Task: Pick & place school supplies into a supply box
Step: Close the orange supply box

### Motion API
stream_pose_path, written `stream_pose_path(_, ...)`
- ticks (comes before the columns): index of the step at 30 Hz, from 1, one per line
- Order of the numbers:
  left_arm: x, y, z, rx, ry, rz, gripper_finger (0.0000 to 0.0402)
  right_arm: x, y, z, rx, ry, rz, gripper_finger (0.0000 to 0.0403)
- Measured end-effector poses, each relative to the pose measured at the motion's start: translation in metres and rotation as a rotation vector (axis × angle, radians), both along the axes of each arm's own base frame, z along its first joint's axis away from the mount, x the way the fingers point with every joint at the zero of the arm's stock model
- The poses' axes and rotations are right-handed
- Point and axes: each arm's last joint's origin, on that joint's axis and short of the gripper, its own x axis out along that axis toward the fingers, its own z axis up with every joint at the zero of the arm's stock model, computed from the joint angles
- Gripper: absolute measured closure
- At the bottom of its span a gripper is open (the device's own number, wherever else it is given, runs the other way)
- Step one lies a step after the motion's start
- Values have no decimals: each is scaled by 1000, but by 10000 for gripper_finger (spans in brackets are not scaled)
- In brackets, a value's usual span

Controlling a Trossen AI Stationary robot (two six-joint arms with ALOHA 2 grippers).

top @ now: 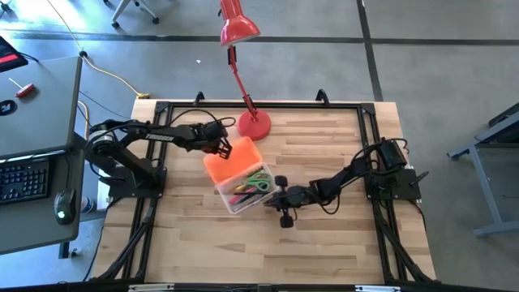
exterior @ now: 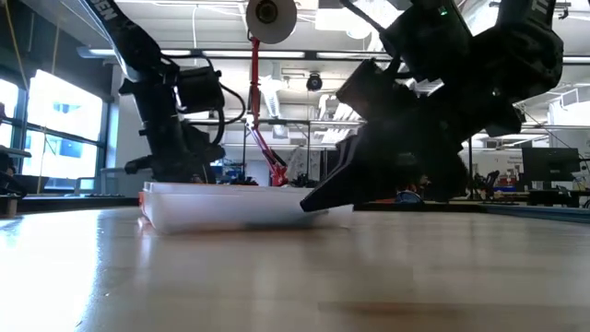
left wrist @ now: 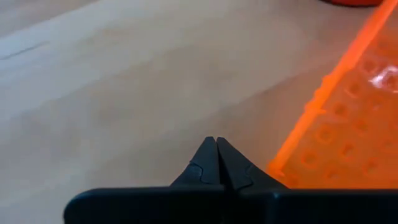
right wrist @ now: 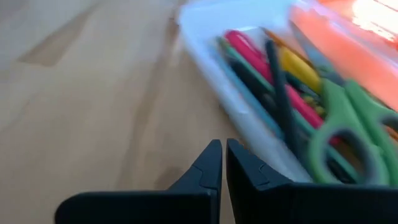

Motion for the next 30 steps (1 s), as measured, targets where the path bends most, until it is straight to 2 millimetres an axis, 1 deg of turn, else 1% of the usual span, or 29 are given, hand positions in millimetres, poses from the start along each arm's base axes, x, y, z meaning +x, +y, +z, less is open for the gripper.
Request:
stream_pose_path(2, 3, 0, 1, -20, -38, -35, 384, 0, -3, -2, 7, 20, -40, 403)
stream_pose_path(6, 8, 0, 4, -48, -107, -77, 392, -2, -11, -7, 42, 78, -91, 402)
stream_pose_path(9, 10, 1, 7, -56, -121, -100, 392, -3, -14, -9, 63, 105, -116, 402)
stream_pose_path(13, 16, 2, 16, -71, -136, -134, 382, -3, -15, -9, 81, 114, -108, 402)
stream_pose_path(17, 22, 4, 29, -83, -117, -171, 392, -3, -14, -9, 120, 120, -99, 402)
stream_pose_path(22, 34, -1, 47, -66, -119, -230, 384, -4, -15, -10, 112, 134, -120, 402)
stream_pose_path(24, 40, -5, 57, -61, -126, -255, 381, -4, -15, -11, 110, 138, -124, 402)
stream_pose_path(26, 46, -11, 65, -52, -129, -291, 387, -4, -15, -11, 109, 141, -124, 402)
stream_pose_path(30, 56, -26, 83, -6, -114, -333, 392, -5, -15, -12, 122, 146, -168, 402)
